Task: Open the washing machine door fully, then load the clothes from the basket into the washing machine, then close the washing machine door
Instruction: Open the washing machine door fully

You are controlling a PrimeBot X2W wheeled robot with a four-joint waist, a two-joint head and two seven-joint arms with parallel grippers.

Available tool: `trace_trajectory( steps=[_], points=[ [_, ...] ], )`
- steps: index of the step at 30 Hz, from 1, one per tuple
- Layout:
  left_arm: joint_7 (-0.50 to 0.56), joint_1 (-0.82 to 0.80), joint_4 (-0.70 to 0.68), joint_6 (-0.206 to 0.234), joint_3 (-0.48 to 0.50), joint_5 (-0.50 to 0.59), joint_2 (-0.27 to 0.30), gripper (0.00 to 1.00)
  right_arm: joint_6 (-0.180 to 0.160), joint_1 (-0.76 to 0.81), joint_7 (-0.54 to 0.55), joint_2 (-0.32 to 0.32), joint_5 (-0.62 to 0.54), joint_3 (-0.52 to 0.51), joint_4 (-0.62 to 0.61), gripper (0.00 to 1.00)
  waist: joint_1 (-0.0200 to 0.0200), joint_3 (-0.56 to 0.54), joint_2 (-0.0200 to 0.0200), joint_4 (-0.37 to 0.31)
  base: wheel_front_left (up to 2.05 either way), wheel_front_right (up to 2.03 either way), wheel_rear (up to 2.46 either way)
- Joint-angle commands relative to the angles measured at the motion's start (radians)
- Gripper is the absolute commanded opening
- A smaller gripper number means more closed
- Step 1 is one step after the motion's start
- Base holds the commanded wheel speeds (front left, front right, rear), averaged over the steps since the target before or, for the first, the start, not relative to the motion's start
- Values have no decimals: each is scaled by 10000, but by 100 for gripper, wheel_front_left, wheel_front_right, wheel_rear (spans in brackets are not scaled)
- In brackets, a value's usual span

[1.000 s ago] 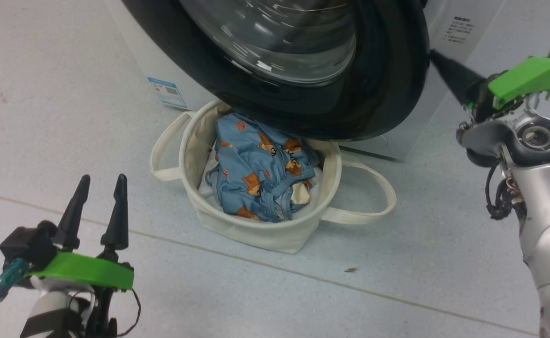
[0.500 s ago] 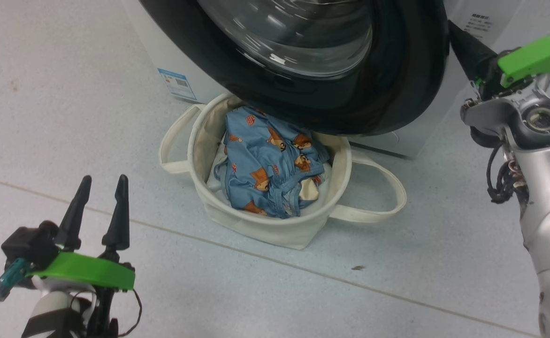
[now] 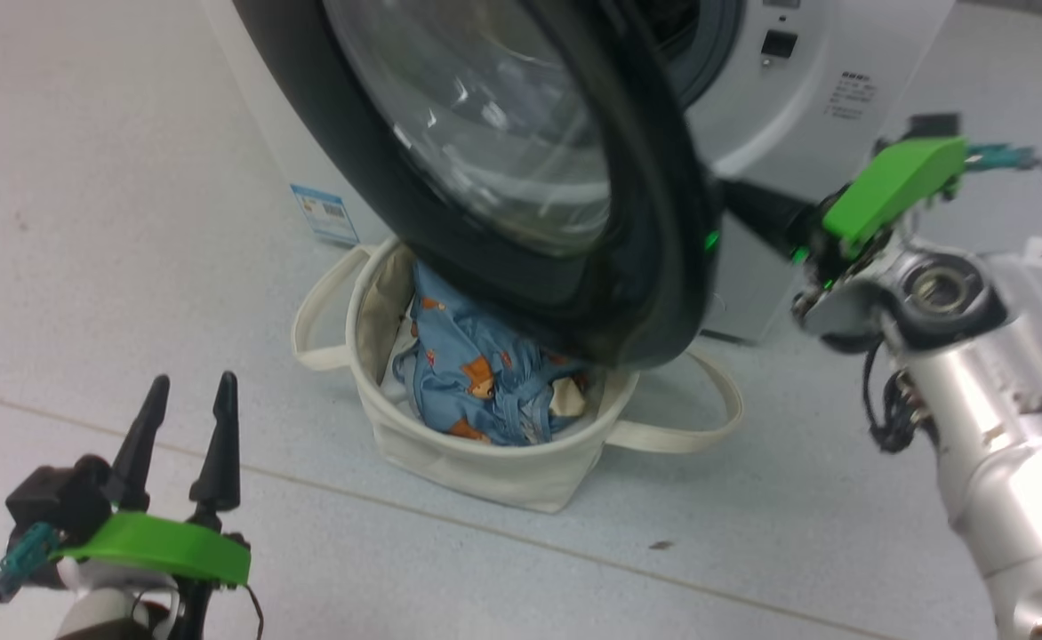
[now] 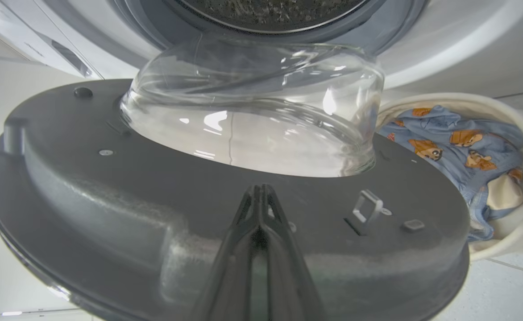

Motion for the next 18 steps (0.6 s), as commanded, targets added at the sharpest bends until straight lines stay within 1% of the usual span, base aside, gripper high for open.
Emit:
trace_trajectory(
  steps=[1, 9, 13, 18],
  points=[
    [-118, -120, -243, -58, 405, 61, 263, 100, 12, -15, 102, 197, -80, 176, -456, 0, 1, -166, -1, 5, 0, 0, 0],
    [-118, 191, -25, -58, 567, 81, 285, 100, 12, 807, 283, 377, -495, 962, -1312, 0, 1, -760, -1, 396, 0, 0, 0],
    [-118, 331, 143, -57, 662, 85, 275, 100, 12, 1054, 373, 467, -702, 1334, -1408, 0, 1, -1030, -1, 802, 0, 0, 0],
    [-118, 470, 265, -43, 784, 167, 332, 100, 12, 1237, 226, 643, -723, 1464, -1594, 0, 1, -1290, -1, 1395, 0, 0, 0]
  ],
)
